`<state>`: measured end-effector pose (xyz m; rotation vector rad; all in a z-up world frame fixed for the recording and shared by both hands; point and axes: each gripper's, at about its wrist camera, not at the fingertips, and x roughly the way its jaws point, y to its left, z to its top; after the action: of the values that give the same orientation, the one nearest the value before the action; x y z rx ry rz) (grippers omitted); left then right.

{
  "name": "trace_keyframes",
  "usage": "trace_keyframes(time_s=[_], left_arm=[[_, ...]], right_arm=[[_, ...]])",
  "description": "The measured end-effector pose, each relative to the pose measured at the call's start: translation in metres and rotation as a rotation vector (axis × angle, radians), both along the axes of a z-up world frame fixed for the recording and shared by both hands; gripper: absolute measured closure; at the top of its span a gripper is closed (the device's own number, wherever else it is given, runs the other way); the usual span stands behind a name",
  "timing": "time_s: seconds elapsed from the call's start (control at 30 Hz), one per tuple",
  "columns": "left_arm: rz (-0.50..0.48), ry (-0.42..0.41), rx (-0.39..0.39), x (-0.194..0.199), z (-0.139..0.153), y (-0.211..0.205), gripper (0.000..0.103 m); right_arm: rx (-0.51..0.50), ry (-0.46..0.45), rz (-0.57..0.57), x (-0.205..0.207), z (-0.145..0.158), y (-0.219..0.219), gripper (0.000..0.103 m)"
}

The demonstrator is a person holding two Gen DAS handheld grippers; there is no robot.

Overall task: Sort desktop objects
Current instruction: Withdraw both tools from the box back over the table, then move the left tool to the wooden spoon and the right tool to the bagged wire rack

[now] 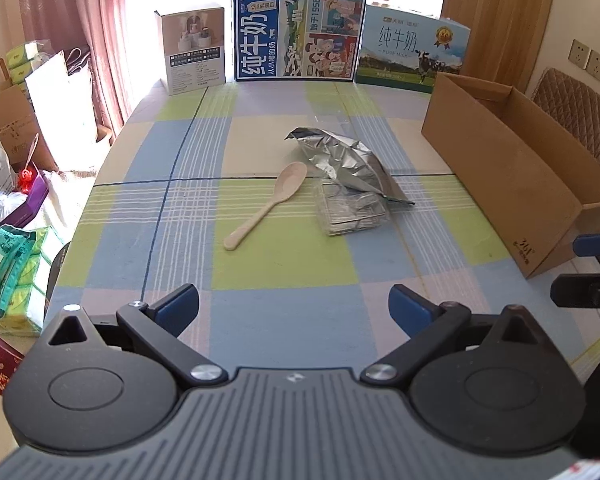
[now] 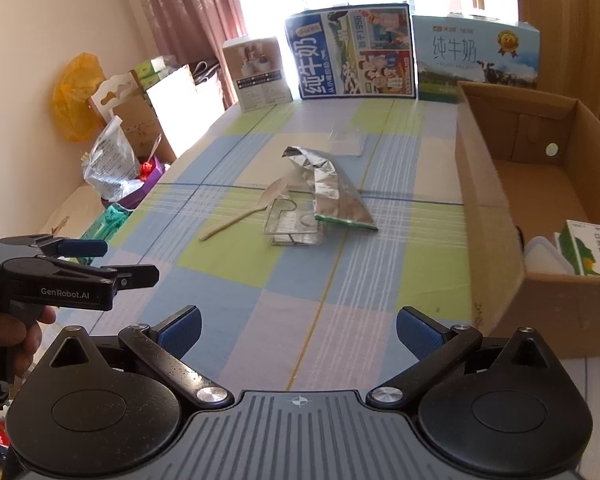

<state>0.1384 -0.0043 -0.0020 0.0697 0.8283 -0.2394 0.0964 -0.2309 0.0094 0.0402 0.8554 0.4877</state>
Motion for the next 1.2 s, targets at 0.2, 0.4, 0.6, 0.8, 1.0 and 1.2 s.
trace_keyframes(time_s=[0.2, 0.4, 0.6, 0.8, 1.0, 1.2], left_arm=[[-0.024, 0.017, 0.027, 0.019, -0.015, 0.009, 0.004], [-0.048, 0.033, 0.040, 0.041, -0.033, 0.018, 0.004], [-0.088, 0.036, 0.072, 0.065, -0.047, 0.024, 0.004], [-0.137, 0.026, 0.089, 0.088, -0.056, 0.029, 0.005], [-0.196, 0.012, 0.088, 0.115, -0.065, 0.032, 0.006], [-0.286, 0.006, 0.089, 0.141, -0.074, 0.028, 0.017]], right_arm=[[-0.007, 0.034, 0.003, 0.022, -0.021, 0.017, 0.002], [-0.012, 0.067, 0.012, 0.043, -0.041, 0.034, 0.002], [-0.015, 0.073, 0.007, 0.067, -0.056, 0.049, 0.002], [-0.009, 0.049, -0.018, 0.092, -0.070, 0.062, 0.002], [-0.018, 0.021, -0.045, 0.114, -0.085, 0.073, 0.007], [-0.030, 0.013, -0.060, 0.128, -0.096, 0.082, 0.012]])
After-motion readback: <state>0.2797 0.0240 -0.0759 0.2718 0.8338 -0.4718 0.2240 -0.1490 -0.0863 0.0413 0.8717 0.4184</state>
